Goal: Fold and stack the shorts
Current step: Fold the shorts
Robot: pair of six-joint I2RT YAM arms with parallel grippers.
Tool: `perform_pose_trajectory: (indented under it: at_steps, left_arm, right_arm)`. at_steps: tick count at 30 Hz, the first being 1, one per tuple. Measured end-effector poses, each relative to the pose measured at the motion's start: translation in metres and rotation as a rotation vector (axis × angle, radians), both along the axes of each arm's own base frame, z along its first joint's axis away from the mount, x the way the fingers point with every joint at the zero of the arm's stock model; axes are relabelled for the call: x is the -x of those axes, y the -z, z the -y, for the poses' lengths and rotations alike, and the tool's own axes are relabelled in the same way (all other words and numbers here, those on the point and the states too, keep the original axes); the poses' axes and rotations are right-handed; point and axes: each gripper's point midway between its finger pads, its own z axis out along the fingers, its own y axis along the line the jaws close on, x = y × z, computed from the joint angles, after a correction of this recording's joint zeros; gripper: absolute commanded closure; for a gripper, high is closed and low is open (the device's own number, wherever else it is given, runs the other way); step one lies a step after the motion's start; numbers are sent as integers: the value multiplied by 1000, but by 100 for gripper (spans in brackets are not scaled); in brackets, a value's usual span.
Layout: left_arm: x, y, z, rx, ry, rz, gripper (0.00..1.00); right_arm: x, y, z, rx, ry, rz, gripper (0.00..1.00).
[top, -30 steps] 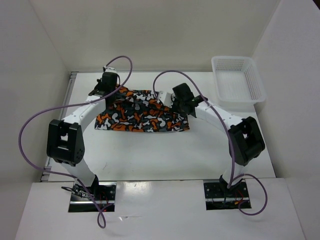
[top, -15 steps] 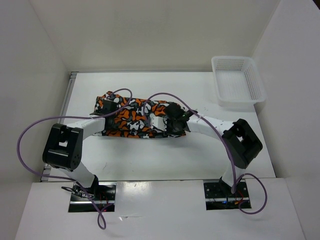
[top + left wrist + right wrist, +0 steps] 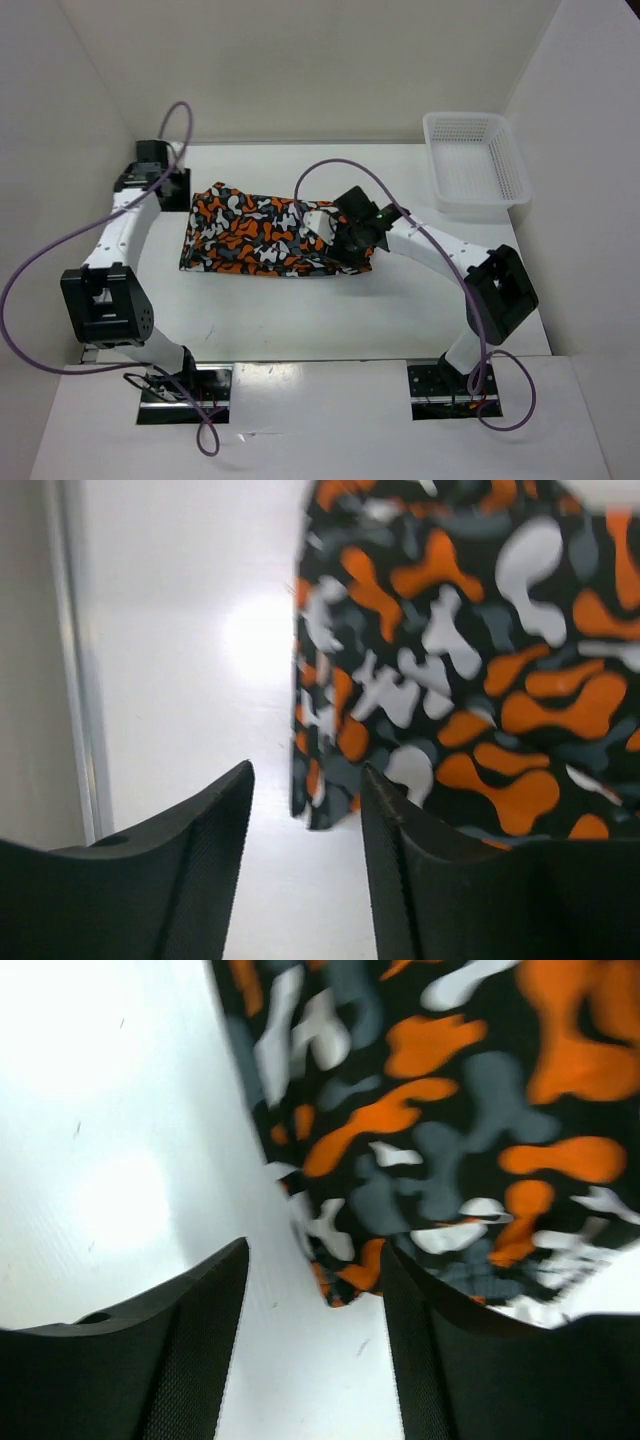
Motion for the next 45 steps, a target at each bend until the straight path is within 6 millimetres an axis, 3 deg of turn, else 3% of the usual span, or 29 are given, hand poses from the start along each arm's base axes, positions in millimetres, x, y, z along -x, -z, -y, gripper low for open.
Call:
perform_pose_trajectory:
  at_steps: [2,3,5,7,9,11,14,17,19,23,26,30,32,33,34,36,38,40,42,45]
  left_arm:
    - [-11,-20,-24,75,-43,66,48]
    - [-12,-20,-36,99,-66,67,48]
    - [-12,-3,-41,154,-72,24,48]
    - [-11,27,-27,226,-36,-58,47]
    - [-5,57,-7,277,6,-141,45]
    - [5,75,14,290,49,-194,44]
    - [7,82,48,274,137,-216,45]
    - [9,90,69,216,191,-207,50]
    - [23,106,69,150,188,-243,53]
    - [55,135,44,32,122,-332,57]
    - [52,134,35,-32,96,-313,57]
    - [52,133,36,-117,110,-294,56]
    - [51,132,37,-154,114,-289,56]
    - [51,132,37,-164,114,-288,56]
    - [51,132,36,-170,113,-288,56]
    - [50,132,35,-181,109,-286,54]
    - [49,131,33,-190,104,-284,54]
    - [49,131,33,-197,103,-288,54]
    - [48,131,33,-204,102,-291,54]
    - [48,130,32,-213,102,-290,54]
  right_arm:
    - [-11,-16,-4,-70,56,2,48]
    - [-17,-20,-3,-98,91,2,56]
    - [-26,-24,2,-136,162,-7,68]
    - [-32,-24,7,-157,227,-22,78]
    - [-38,-25,11,-175,274,-27,79]
    - [-41,-21,10,-189,294,-29,80]
    - [-39,-2,10,-172,311,-64,83]
    - [-36,23,15,-122,326,-99,84]
    - [-34,36,20,-90,336,-114,84]
    - [-28,53,27,-47,338,-122,84]
    - [-21,61,28,-23,329,-126,84]
    - [-21,62,28,-5,328,-110,85]
    - [-23,59,29,-10,357,-113,78]
    - [-27,54,28,-30,391,-124,65]
    - [-35,46,28,-62,435,-131,60]
    - [-63,21,33,-179,579,-147,47]
    - [-95,-5,51,-304,734,-139,36]
    - [-114,-17,72,-382,855,-128,34]
    - [-118,-16,81,-418,933,-154,32]
    - [-107,5,72,-412,974,-244,31]
